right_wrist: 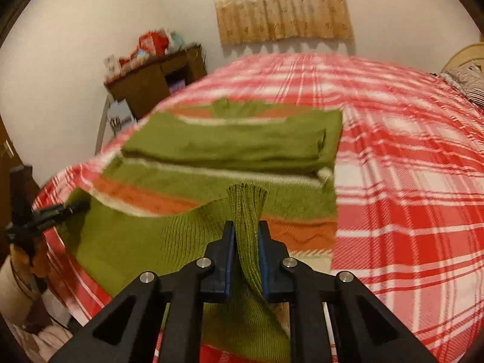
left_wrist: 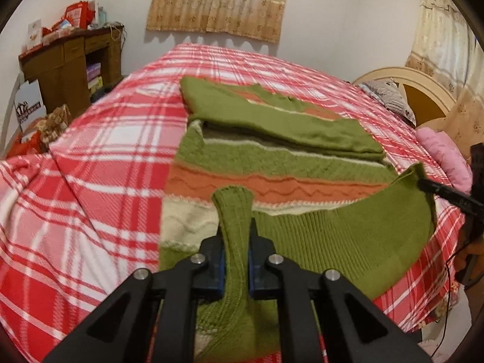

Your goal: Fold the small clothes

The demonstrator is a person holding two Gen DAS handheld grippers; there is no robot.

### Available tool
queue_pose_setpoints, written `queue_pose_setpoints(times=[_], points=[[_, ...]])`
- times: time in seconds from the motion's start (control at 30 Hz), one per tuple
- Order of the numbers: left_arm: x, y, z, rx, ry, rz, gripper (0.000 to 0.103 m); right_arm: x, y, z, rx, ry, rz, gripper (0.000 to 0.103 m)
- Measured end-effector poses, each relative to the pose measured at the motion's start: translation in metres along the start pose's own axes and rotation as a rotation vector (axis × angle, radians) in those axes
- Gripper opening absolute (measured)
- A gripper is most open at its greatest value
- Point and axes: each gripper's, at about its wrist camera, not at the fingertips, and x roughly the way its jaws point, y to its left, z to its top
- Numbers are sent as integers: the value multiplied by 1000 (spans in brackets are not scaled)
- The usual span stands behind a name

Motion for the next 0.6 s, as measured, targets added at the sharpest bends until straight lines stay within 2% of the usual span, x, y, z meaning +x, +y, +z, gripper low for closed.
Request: queue_pose_setpoints(times=[0.03,0.13,0.27,0.4,0.5,0.57,0.6], points=[[-1,-1,2,2,-5,3,11,-2,1,4,-2,-11,-19,7],[1,-2,9,4,-16,-2,11,-5,0,9,6,-28,-32,7],[15,-1,7,12,32,10,10,4,-5,7,34,9,4,7],[17,0,-1,29,41,37,11,5,-19,0,106,17,53,7],[21,3,-4,20,60,40,11,7,-24,-1,114,44,55,8],[22,2,-3,18,61,41,11,10,-24,1,110,60,55,12],[21,1,-3,18,61,40,11,12,-23,1,101,68,47,23]])
